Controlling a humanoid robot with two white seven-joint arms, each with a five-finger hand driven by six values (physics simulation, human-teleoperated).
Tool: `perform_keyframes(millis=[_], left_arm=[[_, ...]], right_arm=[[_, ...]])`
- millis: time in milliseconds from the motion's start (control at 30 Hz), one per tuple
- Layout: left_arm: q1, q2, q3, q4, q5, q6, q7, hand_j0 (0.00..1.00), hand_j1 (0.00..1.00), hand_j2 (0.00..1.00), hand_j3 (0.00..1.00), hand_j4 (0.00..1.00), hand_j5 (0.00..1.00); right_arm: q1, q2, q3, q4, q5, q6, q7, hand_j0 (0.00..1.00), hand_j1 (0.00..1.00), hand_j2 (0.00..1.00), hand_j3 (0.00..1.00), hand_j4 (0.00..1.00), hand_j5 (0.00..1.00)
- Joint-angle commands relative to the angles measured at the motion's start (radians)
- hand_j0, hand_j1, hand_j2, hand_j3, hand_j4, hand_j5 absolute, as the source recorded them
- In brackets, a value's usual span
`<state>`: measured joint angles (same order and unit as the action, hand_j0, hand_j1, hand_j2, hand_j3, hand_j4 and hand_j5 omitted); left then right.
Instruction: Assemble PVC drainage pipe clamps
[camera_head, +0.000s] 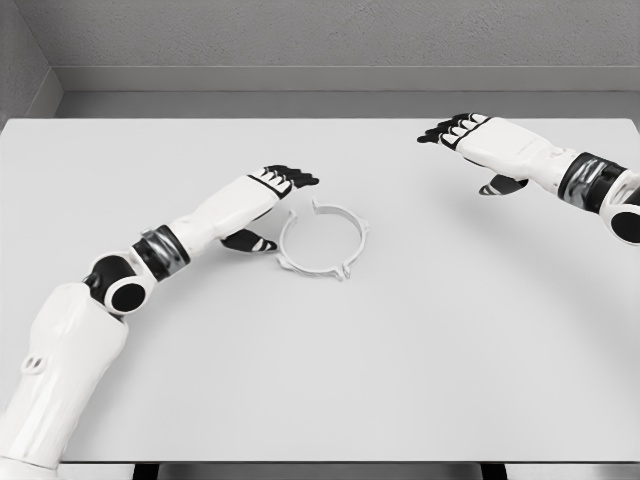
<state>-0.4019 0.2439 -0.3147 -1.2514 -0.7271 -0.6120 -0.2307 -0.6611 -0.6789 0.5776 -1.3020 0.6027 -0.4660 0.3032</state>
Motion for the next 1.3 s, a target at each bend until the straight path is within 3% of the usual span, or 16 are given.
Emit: perform_keyframes(millis=[0, 333, 467, 1267], left_arm=[[0.0, -0.006, 0.002, -0.003, 0.006, 0.001, 0.001, 1.0, 1.0, 1.0, 1.0, 1.0, 1.0], [0.009, 0.008, 0.016, -0.013, 0.02, 0.001, 0.001, 1.0, 1.0, 1.0, 1.0, 1.0, 1.0], [0.021, 0.046, 0.016, -0.054, 0.023, 0.001, 0.002, 1.0, 1.0, 1.0, 1.0, 1.0, 1.0], [0.058, 0.048, 0.0, -0.089, 0.017, 0.001, 0.002, 1.0, 1.0, 1.0, 1.0, 1.0, 1.0]], right_arm=[[0.0, -0.001, -0.001, 0.0, -0.004, 0.001, -0.001, 1.0, 1.0, 1.0, 1.0, 1.0, 1.0], [0.005, -0.001, -0.001, -0.002, -0.004, 0.001, -0.003, 1.0, 1.0, 1.0, 1.0, 1.0, 1.0], [0.005, -0.001, -0.001, -0.002, -0.004, 0.001, -0.003, 1.0, 1.0, 1.0, 1.0, 1.0, 1.0], [0.005, -0.001, 0.004, -0.002, -0.004, 0.001, -0.003, 1.0, 1.0, 1.0, 1.0, 1.0, 1.0]])
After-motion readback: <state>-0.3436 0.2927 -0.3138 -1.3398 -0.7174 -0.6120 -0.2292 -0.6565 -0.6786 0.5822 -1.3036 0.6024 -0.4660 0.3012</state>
